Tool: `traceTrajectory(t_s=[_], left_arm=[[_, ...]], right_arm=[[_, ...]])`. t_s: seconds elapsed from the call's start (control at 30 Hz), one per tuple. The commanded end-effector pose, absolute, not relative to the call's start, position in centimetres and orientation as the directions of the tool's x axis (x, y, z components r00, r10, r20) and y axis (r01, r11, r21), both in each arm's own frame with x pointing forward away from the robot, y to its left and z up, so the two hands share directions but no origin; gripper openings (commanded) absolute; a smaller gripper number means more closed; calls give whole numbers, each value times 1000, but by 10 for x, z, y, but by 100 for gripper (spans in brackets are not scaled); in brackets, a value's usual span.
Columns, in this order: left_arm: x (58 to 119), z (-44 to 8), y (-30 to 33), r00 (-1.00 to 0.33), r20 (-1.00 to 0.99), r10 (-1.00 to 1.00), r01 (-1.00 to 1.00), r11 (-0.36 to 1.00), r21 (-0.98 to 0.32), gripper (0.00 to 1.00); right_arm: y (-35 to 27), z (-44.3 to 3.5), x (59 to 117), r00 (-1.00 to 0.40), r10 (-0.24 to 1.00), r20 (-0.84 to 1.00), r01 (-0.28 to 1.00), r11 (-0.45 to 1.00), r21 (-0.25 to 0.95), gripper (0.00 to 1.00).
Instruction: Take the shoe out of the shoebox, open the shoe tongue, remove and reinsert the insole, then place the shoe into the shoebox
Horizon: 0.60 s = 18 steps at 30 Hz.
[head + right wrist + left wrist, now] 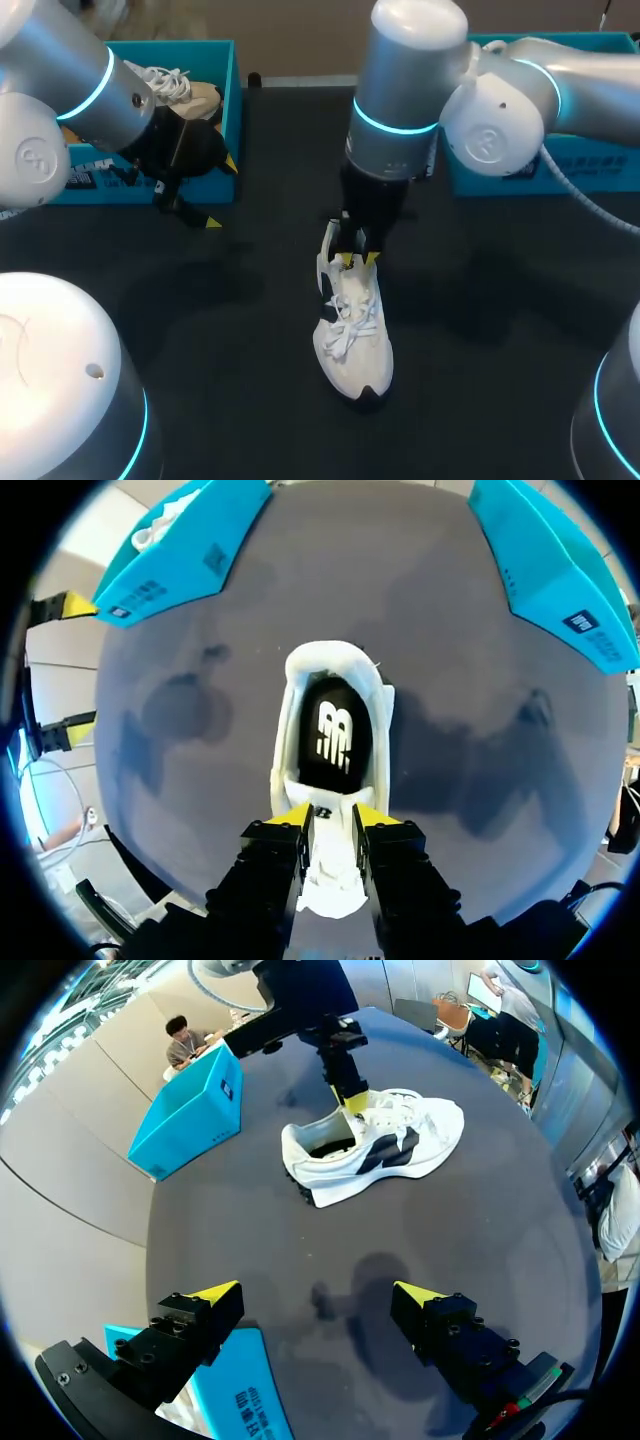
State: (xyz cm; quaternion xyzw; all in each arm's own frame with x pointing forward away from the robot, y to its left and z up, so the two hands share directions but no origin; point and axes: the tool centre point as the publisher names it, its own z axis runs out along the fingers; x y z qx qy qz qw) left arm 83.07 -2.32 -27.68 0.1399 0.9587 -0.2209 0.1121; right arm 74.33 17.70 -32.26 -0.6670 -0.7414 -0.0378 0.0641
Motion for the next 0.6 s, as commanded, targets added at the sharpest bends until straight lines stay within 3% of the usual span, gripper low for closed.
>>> traceTrajectory(t_s=[0.03,0.33,0.6], left_arm=[[830,-277,-23,-936,-277,219,318,864,-390,100],[830,-277,-23,-936,-277,219,318,864,-390,100],[830,-277,-23,-936,-277,219,318,864,-390,100]], right_arm=[[179,-334,742,-112,980,165,992,120,-42,25],[175,-349,741,-103,979,176,992,115,-57,25],[168,-323,747,-128,984,126,992,128,9,28]])
